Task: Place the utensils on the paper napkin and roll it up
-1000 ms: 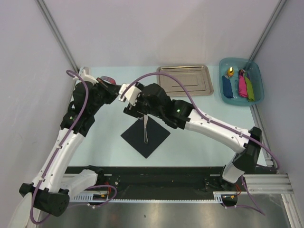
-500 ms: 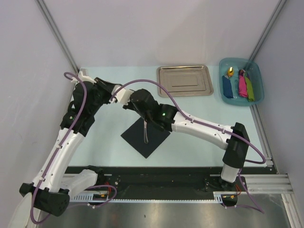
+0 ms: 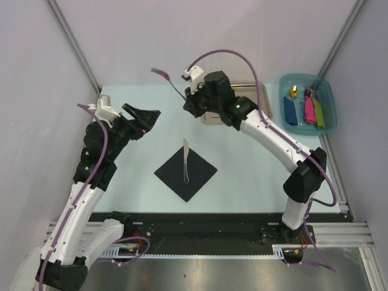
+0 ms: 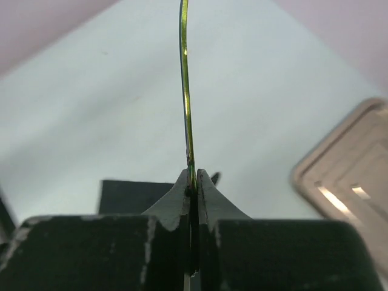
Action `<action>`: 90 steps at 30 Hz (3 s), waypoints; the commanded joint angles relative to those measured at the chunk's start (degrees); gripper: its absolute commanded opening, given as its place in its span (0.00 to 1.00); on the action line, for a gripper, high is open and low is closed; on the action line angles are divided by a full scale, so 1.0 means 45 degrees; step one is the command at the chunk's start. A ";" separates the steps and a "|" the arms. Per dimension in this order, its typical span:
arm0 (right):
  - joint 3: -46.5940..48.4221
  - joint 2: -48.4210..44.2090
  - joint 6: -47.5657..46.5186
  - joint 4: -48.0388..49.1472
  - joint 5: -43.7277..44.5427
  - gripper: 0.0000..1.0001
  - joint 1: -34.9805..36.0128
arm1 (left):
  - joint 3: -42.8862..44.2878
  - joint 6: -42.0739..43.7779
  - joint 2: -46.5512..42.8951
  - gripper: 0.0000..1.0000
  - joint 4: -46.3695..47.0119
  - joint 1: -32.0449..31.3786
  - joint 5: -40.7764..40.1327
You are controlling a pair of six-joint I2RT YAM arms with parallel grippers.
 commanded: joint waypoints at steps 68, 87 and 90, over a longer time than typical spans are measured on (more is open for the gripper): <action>-0.3022 0.0460 0.9291 0.2669 -0.4644 0.00 0.0153 | 0.0634 -0.0597 0.4532 0.24 0.0565 -0.0261 0.0166; -0.4701 -0.1081 0.4941 0.1032 -0.4549 1.00 -0.2034 | -0.1729 0.1492 0.4277 0.00 -0.0587 -0.0708 0.1612; -0.5014 -0.1258 0.3962 0.0543 -0.4662 1.00 -0.2561 | -0.1788 0.1902 0.4940 0.00 -0.0646 -0.1099 0.1612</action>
